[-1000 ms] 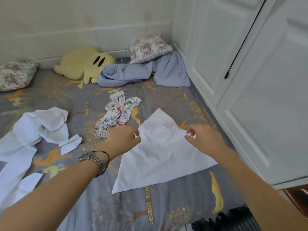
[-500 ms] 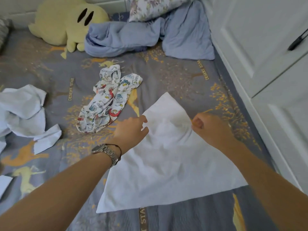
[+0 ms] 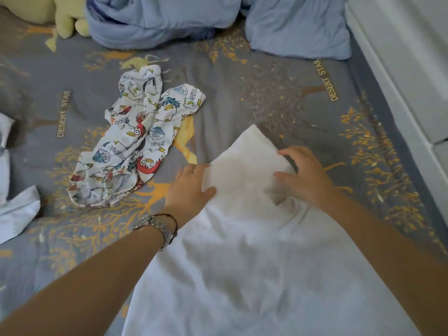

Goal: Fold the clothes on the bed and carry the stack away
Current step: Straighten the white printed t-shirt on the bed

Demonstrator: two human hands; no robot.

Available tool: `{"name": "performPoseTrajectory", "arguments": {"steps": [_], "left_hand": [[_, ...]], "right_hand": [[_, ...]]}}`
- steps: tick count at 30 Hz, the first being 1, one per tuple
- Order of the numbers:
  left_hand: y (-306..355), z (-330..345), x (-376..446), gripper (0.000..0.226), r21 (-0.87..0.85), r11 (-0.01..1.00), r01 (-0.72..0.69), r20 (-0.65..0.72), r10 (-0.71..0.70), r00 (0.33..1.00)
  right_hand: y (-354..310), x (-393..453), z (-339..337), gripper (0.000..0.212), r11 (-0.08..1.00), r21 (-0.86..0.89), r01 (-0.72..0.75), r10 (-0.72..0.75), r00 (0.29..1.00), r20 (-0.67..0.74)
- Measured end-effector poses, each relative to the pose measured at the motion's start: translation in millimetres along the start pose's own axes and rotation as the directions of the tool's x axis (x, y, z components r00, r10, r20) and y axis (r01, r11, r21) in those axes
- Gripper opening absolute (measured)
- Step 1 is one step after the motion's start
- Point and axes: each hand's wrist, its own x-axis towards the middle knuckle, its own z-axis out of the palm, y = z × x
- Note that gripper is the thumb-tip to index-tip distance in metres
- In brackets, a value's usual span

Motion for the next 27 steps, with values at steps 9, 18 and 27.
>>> {"name": "performPoseTrajectory", "arguments": {"steps": [9,18,27], "left_hand": [[-20,19,30,0.057,-0.265,0.962,0.062,0.039,-0.054,0.998],[-22,9,26,0.040,-0.374,0.927,0.005,-0.005,-0.007,1.000],[-27,-23,-32,0.021,-0.442,0.896,0.030,0.035,-0.016,0.999]], "right_hand": [[18,38,24,0.057,0.981,0.143,-0.129,0.115,0.988,0.099],[12,15,16,0.057,0.952,0.306,-0.024,0.034,0.999,-0.027],[-26,-52,3,0.058,0.865,0.501,-0.037,0.059,0.998,-0.028]]}}
